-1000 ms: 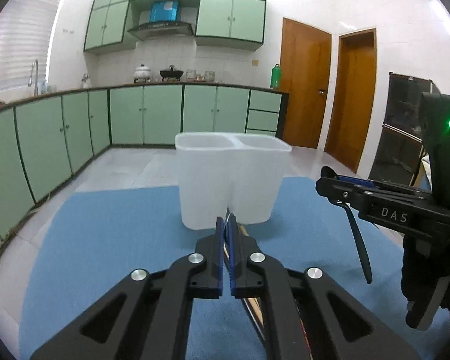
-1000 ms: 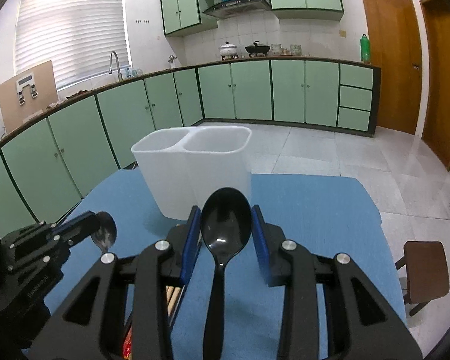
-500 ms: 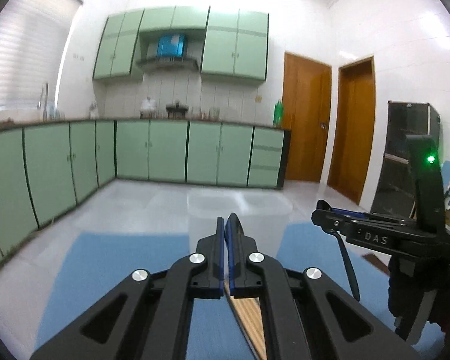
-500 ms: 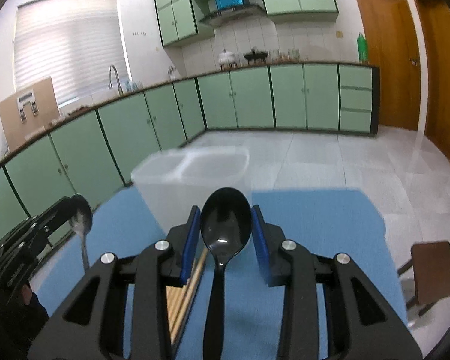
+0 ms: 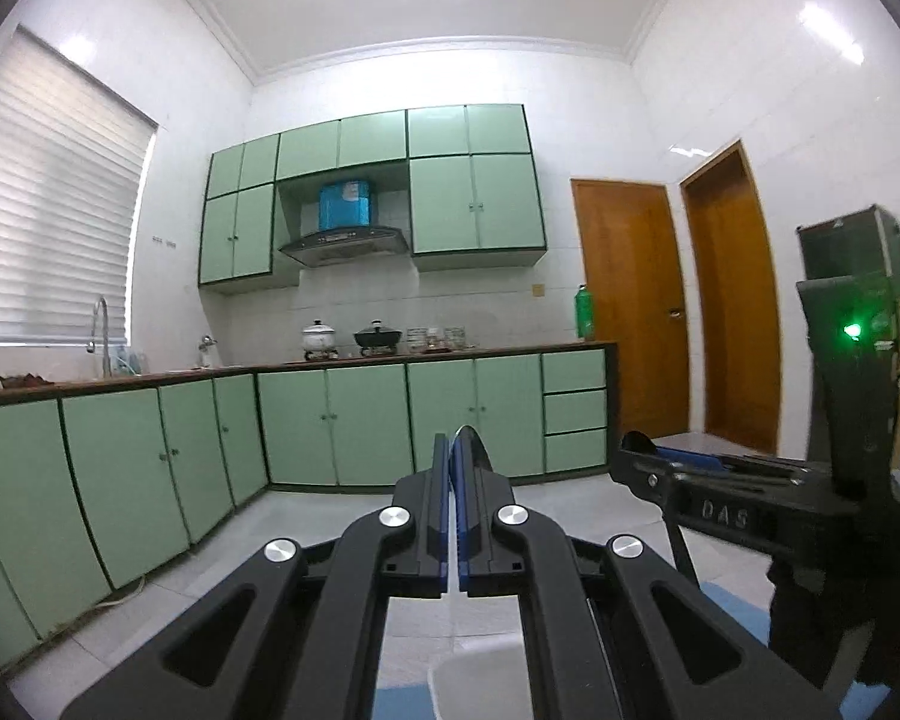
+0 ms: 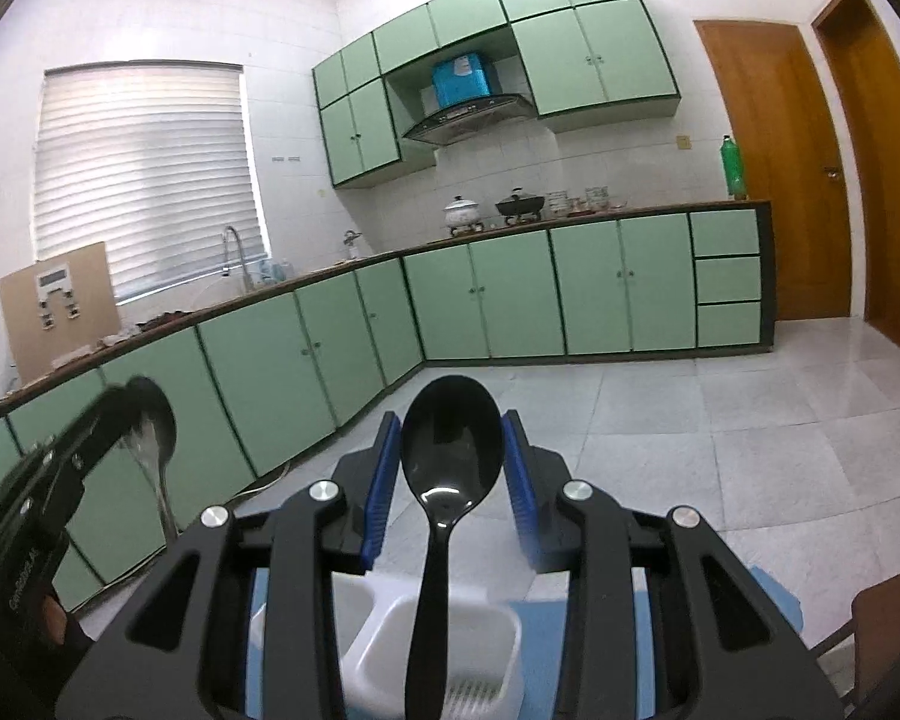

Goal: Organize utensils
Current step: 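Lower both spoons into the white holder and open both tools, then move both open tools back down toward the chopsticks, then grasp a black chopstick with the right tool while the left tool grasps another black chopstick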

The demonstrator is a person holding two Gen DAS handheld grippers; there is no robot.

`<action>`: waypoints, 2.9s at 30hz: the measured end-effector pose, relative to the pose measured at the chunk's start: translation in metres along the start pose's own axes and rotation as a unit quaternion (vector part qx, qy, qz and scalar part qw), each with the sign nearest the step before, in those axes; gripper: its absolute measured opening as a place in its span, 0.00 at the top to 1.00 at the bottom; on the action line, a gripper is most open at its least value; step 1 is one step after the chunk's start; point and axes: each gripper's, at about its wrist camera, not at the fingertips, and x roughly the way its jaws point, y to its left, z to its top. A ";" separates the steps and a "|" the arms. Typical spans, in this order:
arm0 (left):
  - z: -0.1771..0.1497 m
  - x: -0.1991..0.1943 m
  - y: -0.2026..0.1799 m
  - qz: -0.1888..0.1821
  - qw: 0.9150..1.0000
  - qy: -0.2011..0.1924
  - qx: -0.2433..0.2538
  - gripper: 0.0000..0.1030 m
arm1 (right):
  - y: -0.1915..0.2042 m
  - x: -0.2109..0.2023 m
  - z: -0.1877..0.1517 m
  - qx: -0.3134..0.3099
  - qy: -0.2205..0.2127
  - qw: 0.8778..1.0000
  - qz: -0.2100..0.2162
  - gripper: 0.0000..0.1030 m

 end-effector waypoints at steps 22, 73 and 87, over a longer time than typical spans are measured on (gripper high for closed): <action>-0.036 0.000 0.003 -0.026 0.995 0.094 -0.024 0.77 | -0.013 -0.019 -0.045 0.020 0.070 0.997 -0.018 0.49; -0.182 -0.199 -0.041 -0.019 0.908 0.413 -0.069 0.41 | 0.079 -0.193 -0.238 -0.062 0.305 0.950 -0.024 0.81; -0.182 -0.196 -0.068 -0.050 0.905 0.421 -0.044 0.40 | 0.063 -0.200 -0.237 -0.030 0.298 0.953 -0.040 0.94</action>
